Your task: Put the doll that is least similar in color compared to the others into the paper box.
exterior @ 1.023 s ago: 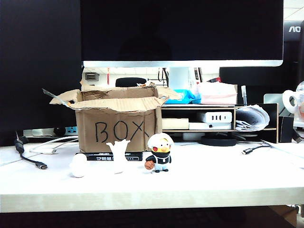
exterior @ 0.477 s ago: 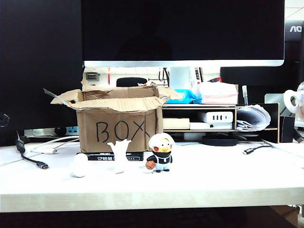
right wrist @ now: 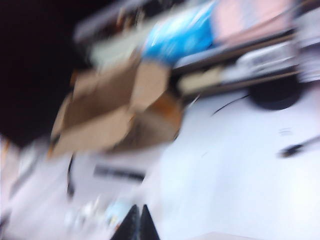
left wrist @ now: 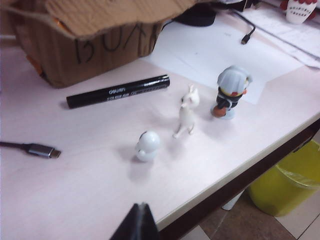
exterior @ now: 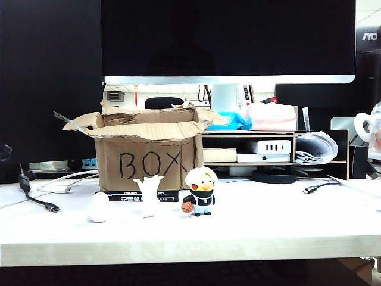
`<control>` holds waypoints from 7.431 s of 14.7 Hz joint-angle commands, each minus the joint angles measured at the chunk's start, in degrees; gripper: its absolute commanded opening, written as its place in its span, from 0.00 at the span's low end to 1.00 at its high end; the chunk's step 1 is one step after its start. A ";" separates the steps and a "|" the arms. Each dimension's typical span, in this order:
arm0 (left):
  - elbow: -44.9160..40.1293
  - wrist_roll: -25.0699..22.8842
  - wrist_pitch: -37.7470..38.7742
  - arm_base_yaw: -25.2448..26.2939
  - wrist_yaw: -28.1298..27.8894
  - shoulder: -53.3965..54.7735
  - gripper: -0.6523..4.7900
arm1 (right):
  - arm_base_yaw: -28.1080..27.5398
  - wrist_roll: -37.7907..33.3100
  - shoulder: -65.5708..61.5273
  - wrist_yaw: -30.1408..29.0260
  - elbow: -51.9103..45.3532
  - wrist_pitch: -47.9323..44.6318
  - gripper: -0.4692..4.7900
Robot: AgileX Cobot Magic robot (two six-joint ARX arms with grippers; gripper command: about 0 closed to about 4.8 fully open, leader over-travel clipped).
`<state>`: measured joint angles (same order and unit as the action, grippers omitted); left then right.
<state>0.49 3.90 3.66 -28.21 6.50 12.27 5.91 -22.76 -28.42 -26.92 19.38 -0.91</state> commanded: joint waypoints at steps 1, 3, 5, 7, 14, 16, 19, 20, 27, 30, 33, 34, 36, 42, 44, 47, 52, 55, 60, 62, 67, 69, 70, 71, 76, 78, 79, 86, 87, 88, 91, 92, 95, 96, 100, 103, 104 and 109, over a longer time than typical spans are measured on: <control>0.04 -0.07 -0.68 0.04 0.15 -0.02 0.11 | 7.21 12.94 -18.91 -3.06 8.09 -0.13 0.08; 0.04 -0.07 -0.74 0.04 0.15 -0.07 0.11 | 14.64 20.72 -35.17 0.66 16.13 3.52 0.08; 0.04 -0.09 -0.72 0.04 0.15 -0.07 0.11 | 17.88 21.73 -46.07 1.84 22.21 4.83 0.08; 0.04 -0.09 -0.70 0.04 0.15 -0.09 0.11 | 20.48 21.84 -57.13 1.49 31.21 10.84 0.48; 0.04 -0.09 -0.52 0.04 -0.24 -0.11 0.11 | 24.17 26.93 -61.00 1.81 36.33 15.93 1.00; 0.04 -0.09 -0.52 0.04 -0.26 -0.11 0.11 | 24.39 27.19 -61.16 4.87 36.33 15.32 1.00; 0.04 -0.09 -0.52 0.04 -0.24 -0.11 0.11 | 24.55 27.15 -62.77 4.66 36.35 15.30 1.00; 0.04 -0.09 -0.50 0.04 -0.24 -0.11 0.11 | 25.09 27.19 -63.54 4.79 36.35 15.17 1.00; 0.04 -0.09 -0.50 0.04 -0.24 -0.11 0.11 | 29.05 27.30 -68.87 9.40 36.33 10.47 1.00; 0.04 -0.09 -0.48 0.04 -0.24 -0.11 0.11 | 29.29 27.28 -68.87 10.03 36.33 9.49 0.77; 0.04 -0.09 -0.50 0.04 -0.24 -0.11 0.11 | 29.59 27.30 -68.87 11.82 36.33 9.86 0.56; 0.04 -0.09 -0.48 0.04 -0.24 -0.11 0.11 | 29.62 27.30 -68.87 11.80 36.33 9.75 0.44; 0.04 -0.09 -0.48 0.04 -0.24 -0.11 0.11 | 29.62 27.30 -68.87 11.82 36.33 9.68 0.36; 0.04 -0.09 -0.50 0.04 -0.26 -0.11 0.11 | 29.59 27.28 -66.40 11.65 36.48 10.25 0.28; 0.04 -0.09 -0.50 0.04 -0.24 -0.11 0.11 | 29.59 27.28 -63.10 11.56 37.81 11.85 0.28; 0.04 -0.09 -0.48 0.07 -0.24 -0.11 0.11 | 29.68 26.21 -57.51 11.61 40.76 10.84 0.29; 0.04 -0.09 -0.48 0.07 -0.24 -0.11 0.11 | 29.48 26.21 -62.42 11.91 54.38 7.08 0.31; 0.04 -0.09 -0.48 0.07 -0.24 -0.11 0.11 | 29.48 26.23 -72.81 13.53 67.32 10.12 0.34; 0.07 -0.09 -0.48 0.07 -0.24 -0.11 0.11 | 29.22 26.21 -85.33 15.98 82.88 18.69 0.50; 0.07 -0.09 -0.48 0.07 -0.24 -0.13 0.11 | 29.20 26.16 -85.94 16.96 83.19 19.17 0.69; 0.07 -0.09 -0.48 0.07 -0.24 -0.13 0.11 | 29.16 25.99 -85.85 16.92 83.23 19.32 0.83; 0.07 -0.09 -0.48 0.07 -0.24 -0.13 0.11 | 29.20 25.90 -85.55 16.72 83.25 20.31 0.47; 0.07 -0.09 -0.48 0.07 -0.24 -0.15 0.11 | 29.22 25.94 -84.78 16.50 83.25 21.57 0.06; 0.07 -0.09 -0.46 0.07 -0.24 -0.33 0.11 | 29.24 25.94 -84.13 16.26 83.25 22.43 0.08; 0.07 -0.09 -0.33 0.09 -0.24 -2.43 0.11 | 30.69 26.12 -77.70 16.76 81.07 34.42 0.08; 0.07 -0.07 -0.31 0.11 -0.22 -3.08 0.11 | 32.98 26.25 -72.13 17.25 74.07 33.88 0.08; 0.07 -0.09 -0.02 0.50 -0.24 -3.74 0.11 | 34.01 26.18 -68.72 18.34 69.92 31.98 0.08; 0.07 -0.07 0.90 11.63 1.07 -10.05 0.11 | 41.51 21.24 -40.52 24.70 36.72 12.48 0.08; 0.07 -0.09 0.96 12.41 1.07 -10.86 0.11 | 42.64 20.65 -36.83 24.90 32.57 8.90 0.08; 0.07 -0.07 0.96 13.66 1.20 -11.21 0.11 | 44.54 19.39 -32.81 26.71 27.85 4.59 0.08; 0.07 -0.09 0.92 17.94 1.25 -11.50 0.11 | 51.47 19.21 -25.46 35.10 18.12 -4.55 0.08; 0.07 -0.09 0.98 19.15 1.25 -11.54 0.11 | 53.48 19.21 -24.33 38.80 16.55 -5.99 0.08; 0.07 -0.09 0.96 24.72 1.27 -12.09 0.11 | 60.02 19.39 -21.99 52.83 12.24 -11.52 0.08; 0.04 -0.09 1.09 25.57 1.11 -12.09 0.11 | 60.02 19.39 -21.97 54.55 11.56 -12.44 0.08; 0.07 -0.09 1.03 26.97 0.83 -12.09 0.11 | 60.02 19.37 -22.08 67.65 10.47 -12.41 0.08; 0.07 -0.09 1.01 26.97 0.83 -12.09 0.11 | 60.02 19.37 -22.08 67.84 10.51 -12.76 0.08; 0.07 -0.09 1.01 26.97 0.85 -12.09 0.11 | 60.02 19.37 -22.05 67.82 10.51 -11.74 0.08; 0.07 -0.09 1.01 26.97 0.83 -12.09 0.11 | 60.02 19.37 -22.08 67.73 10.51 -11.30 0.08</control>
<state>0.49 3.90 5.17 -1.32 7.33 0.19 65.80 -3.40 -50.59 40.40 29.61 -11.62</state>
